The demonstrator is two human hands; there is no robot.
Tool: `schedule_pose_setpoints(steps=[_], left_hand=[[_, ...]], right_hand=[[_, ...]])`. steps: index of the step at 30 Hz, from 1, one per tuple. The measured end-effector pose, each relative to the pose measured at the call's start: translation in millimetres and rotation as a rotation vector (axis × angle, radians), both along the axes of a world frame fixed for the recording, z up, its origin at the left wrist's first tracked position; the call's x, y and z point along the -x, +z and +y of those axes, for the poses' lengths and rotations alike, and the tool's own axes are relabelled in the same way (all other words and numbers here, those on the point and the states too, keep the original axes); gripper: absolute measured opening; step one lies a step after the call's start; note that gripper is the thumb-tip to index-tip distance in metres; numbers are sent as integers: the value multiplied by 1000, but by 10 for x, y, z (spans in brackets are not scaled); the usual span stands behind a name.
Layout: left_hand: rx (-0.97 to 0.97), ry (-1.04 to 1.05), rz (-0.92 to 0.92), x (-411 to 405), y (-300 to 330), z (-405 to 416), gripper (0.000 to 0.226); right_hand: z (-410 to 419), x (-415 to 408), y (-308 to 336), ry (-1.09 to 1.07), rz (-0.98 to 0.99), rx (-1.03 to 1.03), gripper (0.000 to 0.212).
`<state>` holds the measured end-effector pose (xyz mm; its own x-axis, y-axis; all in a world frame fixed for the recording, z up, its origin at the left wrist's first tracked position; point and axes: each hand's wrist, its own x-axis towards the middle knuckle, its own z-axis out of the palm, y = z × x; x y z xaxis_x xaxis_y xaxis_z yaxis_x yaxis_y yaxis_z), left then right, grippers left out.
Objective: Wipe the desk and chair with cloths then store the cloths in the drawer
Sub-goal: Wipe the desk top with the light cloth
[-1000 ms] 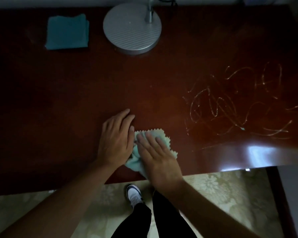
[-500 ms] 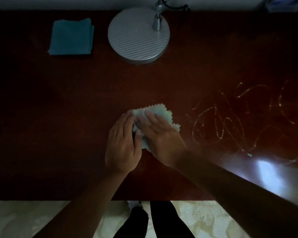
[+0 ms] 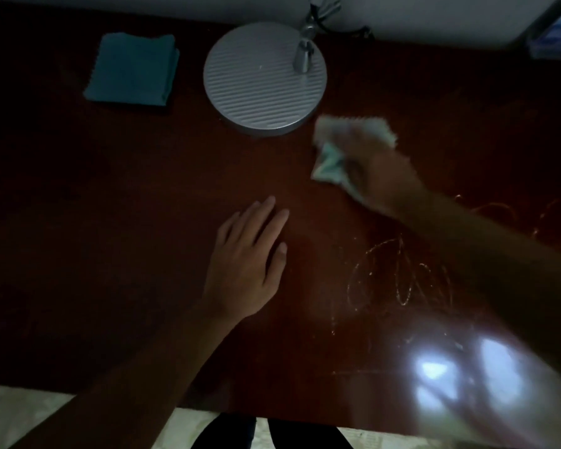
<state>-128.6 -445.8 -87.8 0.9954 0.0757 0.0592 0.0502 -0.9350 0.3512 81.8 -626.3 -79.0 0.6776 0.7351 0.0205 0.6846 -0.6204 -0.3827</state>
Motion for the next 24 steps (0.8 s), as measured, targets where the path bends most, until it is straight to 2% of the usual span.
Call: schedule_pose_setpoints(steps=[2, 4, 6, 8, 10, 11, 15, 18, 20, 22, 24], left_hand=[[-6, -14, -4, -180, -16, -126, 50], [-5, 3, -2, -243, -48, -189, 50], [16, 14, -8, -223, -59, -183, 50], [20, 16, -8, -228, -34, -165, 50], [3, 12, 1, -245, -21, -175, 50], [-3, 13, -1, -243, -22, -185, 49], [-13, 17, -41, -235, -38, -172, 46], [-6, 9, -60, -238, -58, -175, 45], [-10, 9, -52, -223, -52, -180, 46], [-15, 11, -47, -233, -35, -183, 47], [-21, 10, -46, -234, -26, -191, 47]], right_hand=[[6, -446, 50, -157, -27, 26, 49], [62, -329, 8, -128, -46, 12, 48], [-7, 202, -29, -10, -18, 4, 49], [-225, 794, -42, 225, -11, -19, 52], [-418, 848, -23, 363, -8, 35, 56], [-443, 624, -29, 348, -31, 48, 57], [-311, -499, -23, 8, -119, 71, 53], [-265, -191, -59, -43, -33, 70, 50], [-427, 531, -73, 69, 36, 13, 51], [-671, 1111, -45, 297, 39, -22, 56], [-858, 986, -80, 407, 13, 77, 60]])
